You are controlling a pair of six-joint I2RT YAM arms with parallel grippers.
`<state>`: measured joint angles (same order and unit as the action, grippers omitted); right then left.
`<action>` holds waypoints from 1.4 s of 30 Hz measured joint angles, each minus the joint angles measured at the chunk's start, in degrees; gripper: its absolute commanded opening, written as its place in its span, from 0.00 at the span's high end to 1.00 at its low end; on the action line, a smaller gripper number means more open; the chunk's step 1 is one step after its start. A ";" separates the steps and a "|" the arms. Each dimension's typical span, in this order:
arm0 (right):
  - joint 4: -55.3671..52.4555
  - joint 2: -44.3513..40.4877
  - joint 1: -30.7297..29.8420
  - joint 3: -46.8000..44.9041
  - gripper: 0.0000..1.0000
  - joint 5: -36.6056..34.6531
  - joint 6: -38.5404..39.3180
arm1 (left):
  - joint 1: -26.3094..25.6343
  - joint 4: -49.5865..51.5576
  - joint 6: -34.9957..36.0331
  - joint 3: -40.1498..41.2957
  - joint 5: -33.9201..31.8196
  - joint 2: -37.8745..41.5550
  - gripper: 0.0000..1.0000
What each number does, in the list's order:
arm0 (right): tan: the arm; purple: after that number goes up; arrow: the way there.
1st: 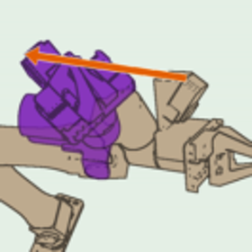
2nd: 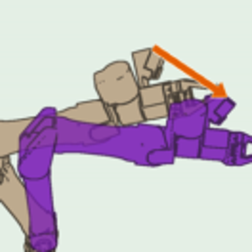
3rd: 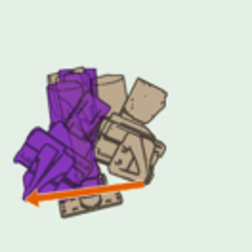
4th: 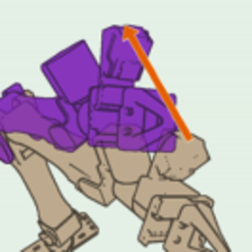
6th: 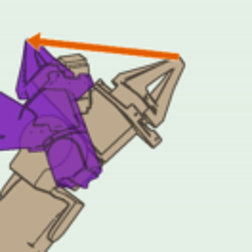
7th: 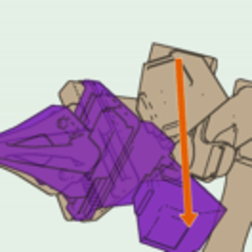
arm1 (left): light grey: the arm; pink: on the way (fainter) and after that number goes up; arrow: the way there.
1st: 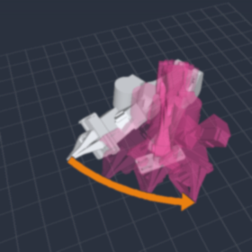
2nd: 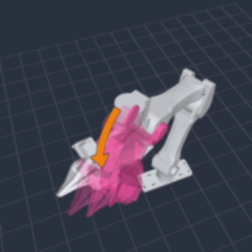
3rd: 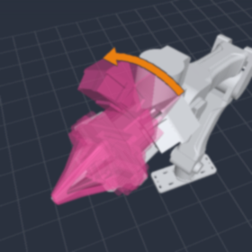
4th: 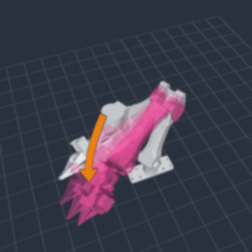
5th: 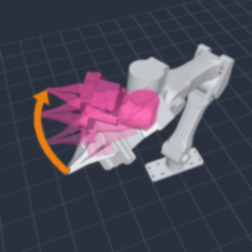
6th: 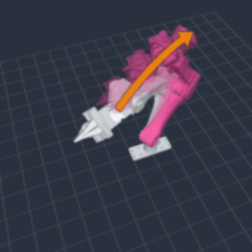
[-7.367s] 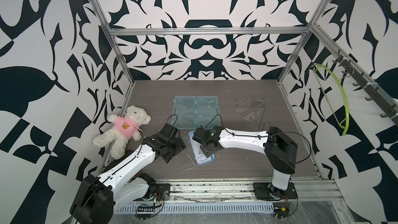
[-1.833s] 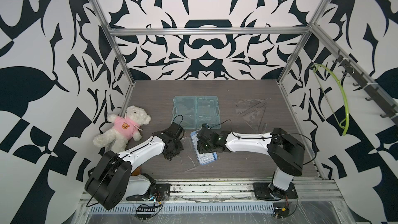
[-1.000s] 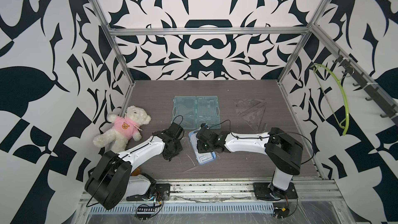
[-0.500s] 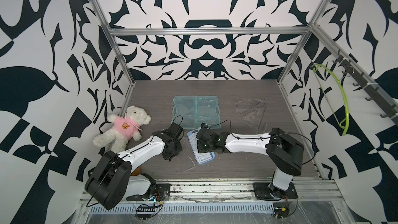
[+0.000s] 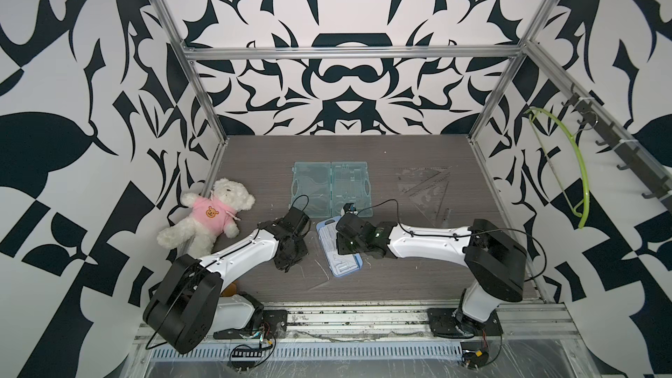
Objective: Open the ruler set and take out the ruler
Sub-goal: Pick up the ruler from the ruler set box, then place the ruler at the center of the board.
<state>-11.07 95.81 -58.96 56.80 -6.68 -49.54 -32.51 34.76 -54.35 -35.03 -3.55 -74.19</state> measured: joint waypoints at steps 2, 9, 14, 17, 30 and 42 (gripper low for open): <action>-0.39 -1.81 1.18 -1.31 0.79 -0.24 0.04 | -0.04 0.33 0.26 -0.17 -0.33 0.28 0.95; -2.08 -10.47 8.90 -8.13 0.79 -0.48 0.13 | -5.90 3.54 3.82 -7.19 -6.51 3.61 0.91; -3.54 -17.11 16.17 -13.73 0.79 0.46 0.20 | -12.55 3.54 7.65 -14.01 -11.50 4.59 0.91; -5.20 -20.41 20.20 -16.39 0.78 0.76 0.90 | -16.55 3.04 10.43 -17.90 -13.40 4.00 0.91; -12.31 -21.53 35.26 -18.49 0.77 8.04 13.62 | -24.37 -0.26 18.51 -25.83 -12.92 -5.42 0.90; -16.15 -14.64 39.60 -14.19 0.65 9.75 21.73 | -24.37 -1.33 18.10 -22.95 -12.31 -2.95 0.75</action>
<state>-27.22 81.17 -19.35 42.61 3.07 -27.81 -56.88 33.43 -36.25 -57.98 -15.86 -77.14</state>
